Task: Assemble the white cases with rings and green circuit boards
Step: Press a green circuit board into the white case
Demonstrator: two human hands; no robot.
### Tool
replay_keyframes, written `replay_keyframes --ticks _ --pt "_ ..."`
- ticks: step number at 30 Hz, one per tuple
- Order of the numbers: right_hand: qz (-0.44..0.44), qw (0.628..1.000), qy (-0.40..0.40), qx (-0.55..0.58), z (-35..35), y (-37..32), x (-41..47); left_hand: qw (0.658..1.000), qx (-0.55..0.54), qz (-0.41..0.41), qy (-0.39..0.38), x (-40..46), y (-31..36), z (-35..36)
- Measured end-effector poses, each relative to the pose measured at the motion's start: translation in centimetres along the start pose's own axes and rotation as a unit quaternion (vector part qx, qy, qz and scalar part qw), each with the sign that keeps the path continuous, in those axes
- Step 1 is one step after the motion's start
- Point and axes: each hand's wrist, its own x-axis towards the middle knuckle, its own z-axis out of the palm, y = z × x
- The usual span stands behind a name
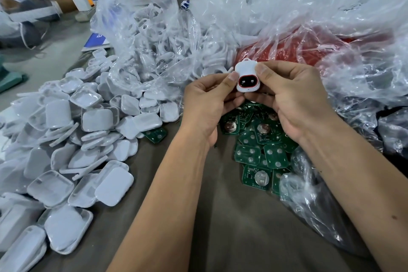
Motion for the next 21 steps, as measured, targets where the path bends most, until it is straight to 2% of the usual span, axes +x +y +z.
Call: replay_keyframes --ticks 6,9,13,17,21 --pt "0.011 1.000 -0.012 -0.022 -0.3 0.0 0.3 1.000 0.006 -0.011 -0.024 0.1 0.3 -0.1" --pt "-0.003 0.999 -0.010 -0.047 -0.3 0.1 0.2 0.999 -0.029 -0.027 -0.029 0.0 0.2 0.2" --pt "-0.009 1.000 -0.004 -0.016 0.0 0.2 0.1 0.996 -0.069 -0.035 -0.042 -0.3 0.4 0.3" --pt "-0.003 1.000 -0.006 -0.012 0.2 0.2 -0.2 0.998 -0.062 -0.012 -0.020 -1.0 0.2 0.4" --pt "0.027 0.999 -0.025 -0.019 0.5 0.1 -0.5 0.999 0.006 0.040 0.020 -2.1 -0.1 0.4"
